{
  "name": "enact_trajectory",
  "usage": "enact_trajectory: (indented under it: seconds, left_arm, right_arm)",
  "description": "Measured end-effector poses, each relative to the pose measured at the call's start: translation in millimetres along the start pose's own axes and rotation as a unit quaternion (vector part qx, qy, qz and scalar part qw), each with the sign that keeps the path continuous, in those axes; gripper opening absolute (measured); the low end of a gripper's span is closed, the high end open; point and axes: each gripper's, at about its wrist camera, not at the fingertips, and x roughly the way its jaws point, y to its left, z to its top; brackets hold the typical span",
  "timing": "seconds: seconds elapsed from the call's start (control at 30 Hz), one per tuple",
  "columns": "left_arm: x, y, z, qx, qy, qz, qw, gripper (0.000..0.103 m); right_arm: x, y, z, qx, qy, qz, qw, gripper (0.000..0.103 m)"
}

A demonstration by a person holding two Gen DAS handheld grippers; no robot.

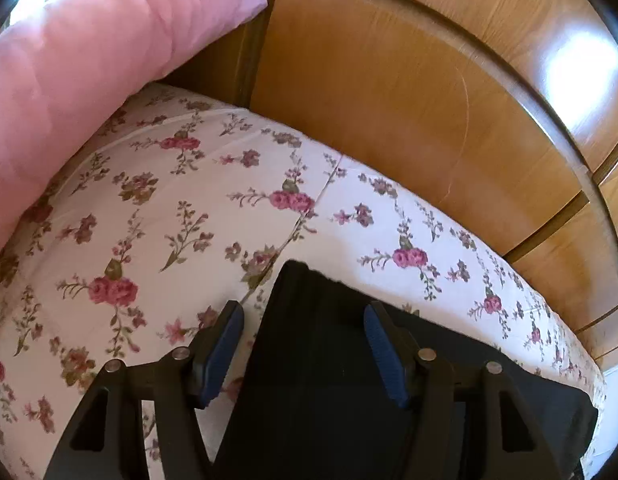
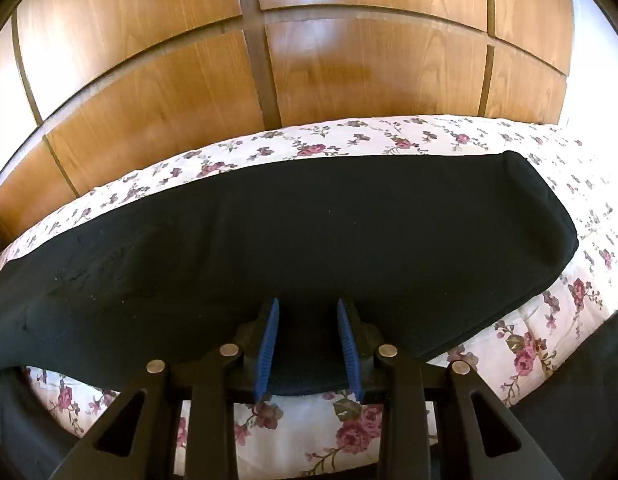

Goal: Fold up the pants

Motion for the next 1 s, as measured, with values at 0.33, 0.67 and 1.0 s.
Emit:
enact_trajectory:
  seconds: [0.33, 0.67, 1.0]
  left_arm:
    - [-8, 8, -9, -0.018, -0.012, -0.036, 0.9991, 0.011]
    - [-87, 0, -26, 0.039, -0.112, -0.084, 0.9894, 0.007]
    - [-188, 31, -83, -0.024, -0.167, -0.221, 0.9604, 0.006]
  right_arm:
    - [2, -2, 0, 0.007, -0.004, 0.004, 1.0, 0.031]
    - [2, -1, -1, 0.004, -0.004, 0.001, 1.0, 0.031]
    - [-18, 17, 15, 0.004, -0.003, -0.011, 1.0, 0.041]
